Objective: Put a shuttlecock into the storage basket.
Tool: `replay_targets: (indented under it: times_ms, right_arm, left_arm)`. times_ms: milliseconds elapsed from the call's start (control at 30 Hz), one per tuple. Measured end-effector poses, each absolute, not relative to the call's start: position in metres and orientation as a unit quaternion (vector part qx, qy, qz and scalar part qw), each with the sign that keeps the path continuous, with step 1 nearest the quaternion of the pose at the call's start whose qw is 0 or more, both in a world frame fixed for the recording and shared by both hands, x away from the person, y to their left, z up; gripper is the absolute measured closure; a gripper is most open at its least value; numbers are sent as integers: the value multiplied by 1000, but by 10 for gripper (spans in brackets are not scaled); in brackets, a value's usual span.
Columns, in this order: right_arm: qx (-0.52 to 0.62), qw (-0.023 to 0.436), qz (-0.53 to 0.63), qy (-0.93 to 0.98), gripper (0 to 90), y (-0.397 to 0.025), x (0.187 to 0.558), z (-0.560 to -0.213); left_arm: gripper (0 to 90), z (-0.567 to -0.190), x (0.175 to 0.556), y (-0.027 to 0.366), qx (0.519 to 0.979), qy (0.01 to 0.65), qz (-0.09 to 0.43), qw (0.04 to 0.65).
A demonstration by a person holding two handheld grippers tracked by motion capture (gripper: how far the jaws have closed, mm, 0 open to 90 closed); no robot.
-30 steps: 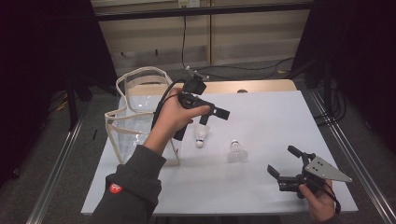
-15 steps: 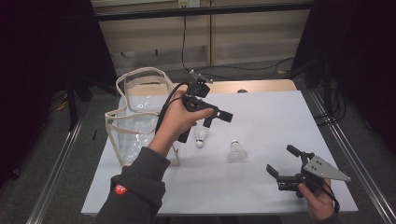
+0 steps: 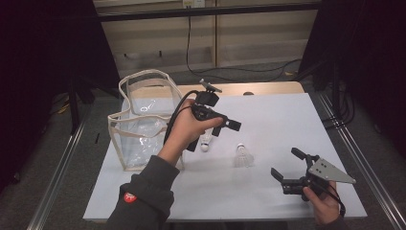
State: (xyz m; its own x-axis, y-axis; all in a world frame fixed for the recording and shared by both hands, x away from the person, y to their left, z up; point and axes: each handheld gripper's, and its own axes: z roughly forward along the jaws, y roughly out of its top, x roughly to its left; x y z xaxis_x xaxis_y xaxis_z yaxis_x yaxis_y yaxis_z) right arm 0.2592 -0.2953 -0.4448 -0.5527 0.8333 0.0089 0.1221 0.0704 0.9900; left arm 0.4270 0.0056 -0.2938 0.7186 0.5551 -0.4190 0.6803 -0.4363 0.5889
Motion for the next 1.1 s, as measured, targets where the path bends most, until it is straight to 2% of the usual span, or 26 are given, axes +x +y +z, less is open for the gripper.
replay_targets:
  times_ms: [1100]
  right_arm:
    - [361, 305, 574, 669, 0, -293, 262, -444]
  left_arm:
    - [110, -332, 413, 5, 850, 354, -82, 380]
